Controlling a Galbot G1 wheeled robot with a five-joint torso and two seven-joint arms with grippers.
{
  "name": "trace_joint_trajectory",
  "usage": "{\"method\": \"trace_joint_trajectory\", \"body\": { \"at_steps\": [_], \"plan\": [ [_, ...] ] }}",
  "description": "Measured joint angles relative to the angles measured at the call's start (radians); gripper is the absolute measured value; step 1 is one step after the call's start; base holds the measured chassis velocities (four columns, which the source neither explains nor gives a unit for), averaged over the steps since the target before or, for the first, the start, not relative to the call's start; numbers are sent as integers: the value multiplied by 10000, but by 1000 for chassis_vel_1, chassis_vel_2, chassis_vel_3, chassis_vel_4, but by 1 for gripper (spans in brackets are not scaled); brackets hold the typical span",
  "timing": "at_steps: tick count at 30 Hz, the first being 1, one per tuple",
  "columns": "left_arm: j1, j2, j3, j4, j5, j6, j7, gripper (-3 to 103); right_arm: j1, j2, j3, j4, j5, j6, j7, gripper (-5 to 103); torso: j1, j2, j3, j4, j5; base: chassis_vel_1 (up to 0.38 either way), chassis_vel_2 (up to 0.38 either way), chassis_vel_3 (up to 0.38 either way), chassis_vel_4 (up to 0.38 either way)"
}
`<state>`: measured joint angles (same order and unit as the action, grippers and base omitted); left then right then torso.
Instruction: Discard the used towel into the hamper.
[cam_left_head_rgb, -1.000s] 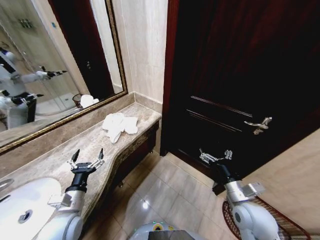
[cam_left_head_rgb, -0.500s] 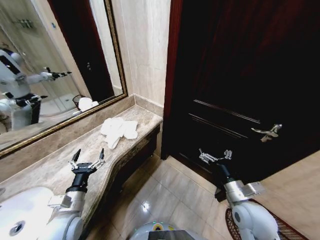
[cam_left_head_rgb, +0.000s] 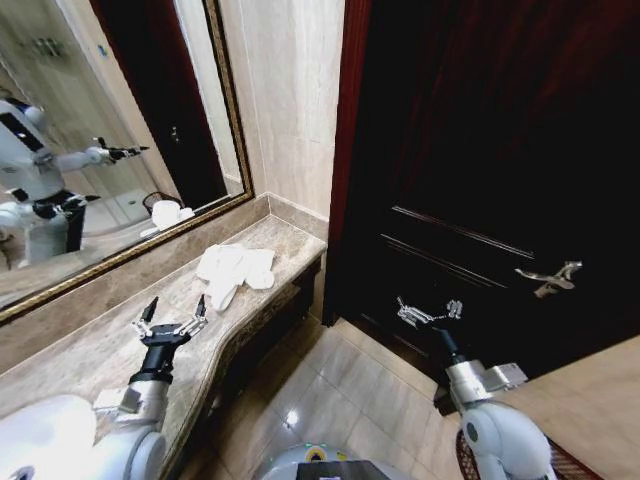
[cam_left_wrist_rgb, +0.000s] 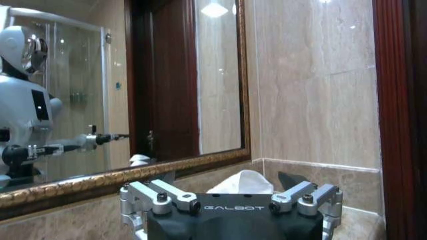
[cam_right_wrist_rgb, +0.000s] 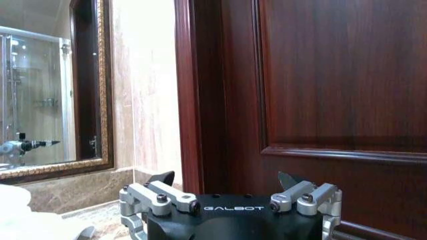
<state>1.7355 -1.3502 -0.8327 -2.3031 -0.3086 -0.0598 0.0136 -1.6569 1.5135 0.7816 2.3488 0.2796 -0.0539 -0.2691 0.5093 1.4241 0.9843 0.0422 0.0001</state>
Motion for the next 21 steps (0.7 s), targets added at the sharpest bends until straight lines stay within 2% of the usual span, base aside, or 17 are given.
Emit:
{"method": "trace_joint_trajectory", "body": {
  "at_steps": [15, 21],
  "plan": [
    [-34, -44, 71, -41, 8, -16, 0, 100, -23, -1, 13, 82, 12, -8, -140, 100, 0, 0, 0, -1, -2, -70, 62, 67, -72],
    [-186, 52, 43, -30, -19, 165, -13, 100, 24, -5, 5, 112, 10, -35, -150, 100, 0, 0, 0, -1, -1, -70, 78, 73, -63]
  ]
}}
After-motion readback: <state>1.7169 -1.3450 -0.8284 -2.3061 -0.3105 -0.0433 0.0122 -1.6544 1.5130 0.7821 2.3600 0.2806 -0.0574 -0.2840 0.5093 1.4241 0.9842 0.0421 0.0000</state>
